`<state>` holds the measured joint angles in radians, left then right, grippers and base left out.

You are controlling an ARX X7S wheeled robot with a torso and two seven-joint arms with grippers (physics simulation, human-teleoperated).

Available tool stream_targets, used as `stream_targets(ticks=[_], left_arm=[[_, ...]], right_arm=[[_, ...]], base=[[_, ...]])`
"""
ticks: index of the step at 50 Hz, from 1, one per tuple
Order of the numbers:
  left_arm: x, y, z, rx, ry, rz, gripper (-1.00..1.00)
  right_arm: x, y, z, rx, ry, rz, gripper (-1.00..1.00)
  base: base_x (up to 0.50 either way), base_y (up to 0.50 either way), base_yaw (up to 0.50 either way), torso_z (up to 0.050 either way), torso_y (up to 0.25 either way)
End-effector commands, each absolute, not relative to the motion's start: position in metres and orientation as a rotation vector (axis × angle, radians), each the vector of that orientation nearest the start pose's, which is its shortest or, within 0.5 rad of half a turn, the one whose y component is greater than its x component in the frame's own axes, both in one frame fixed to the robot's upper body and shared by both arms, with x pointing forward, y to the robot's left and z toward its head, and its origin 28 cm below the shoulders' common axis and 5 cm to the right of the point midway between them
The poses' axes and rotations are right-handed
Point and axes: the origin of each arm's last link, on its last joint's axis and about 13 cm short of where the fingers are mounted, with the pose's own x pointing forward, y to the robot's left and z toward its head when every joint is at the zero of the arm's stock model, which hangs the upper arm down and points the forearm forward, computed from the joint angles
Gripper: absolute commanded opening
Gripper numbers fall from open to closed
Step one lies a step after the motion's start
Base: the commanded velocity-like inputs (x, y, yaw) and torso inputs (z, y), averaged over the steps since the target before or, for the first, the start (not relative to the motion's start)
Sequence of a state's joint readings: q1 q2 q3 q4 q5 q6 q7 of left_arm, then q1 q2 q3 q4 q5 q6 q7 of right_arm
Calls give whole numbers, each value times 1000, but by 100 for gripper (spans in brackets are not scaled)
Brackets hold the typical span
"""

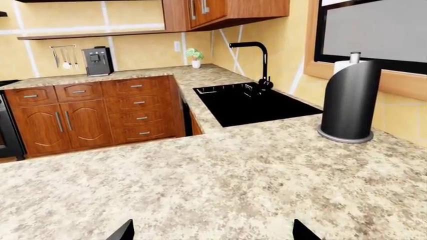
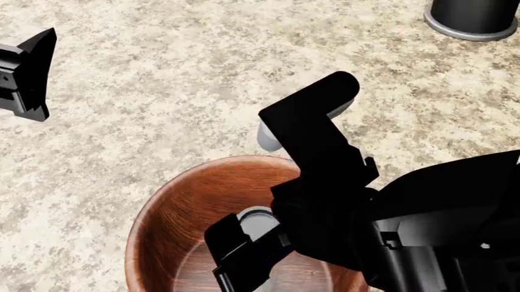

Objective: Place the cup inside the bowl on the dining table and move the bowl to any counter.

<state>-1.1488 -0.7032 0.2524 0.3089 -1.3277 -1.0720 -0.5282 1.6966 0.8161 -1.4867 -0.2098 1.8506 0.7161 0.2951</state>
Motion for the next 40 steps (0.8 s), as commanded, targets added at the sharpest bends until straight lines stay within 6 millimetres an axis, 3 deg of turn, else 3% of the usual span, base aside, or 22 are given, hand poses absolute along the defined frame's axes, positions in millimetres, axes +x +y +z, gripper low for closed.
stream_targets(ticks=[1, 9, 23, 33, 40], left_arm=[[265, 263, 311, 57, -34, -240, 100], [265, 264, 310, 55, -30, -239, 100], [264, 264, 308, 44, -13, -255, 100], [262, 266, 305, 38, -3, -262, 100], [266, 263, 302, 37, 3, -266, 100]], right_arm=[[266, -115, 275, -231, 530, 725, 100], [267, -117, 284, -212, 500, 717, 100], [281, -137, 336, -128, 349, 614, 100], [286, -166, 335, -83, 433, 507, 100], [283, -178, 323, -90, 544, 485, 100]], base=[[0, 0, 0, 0, 0], [0, 0, 0, 0, 0], [0, 0, 0, 0, 0], [0, 0, 0, 0, 0], [0, 0, 0, 0, 0]])
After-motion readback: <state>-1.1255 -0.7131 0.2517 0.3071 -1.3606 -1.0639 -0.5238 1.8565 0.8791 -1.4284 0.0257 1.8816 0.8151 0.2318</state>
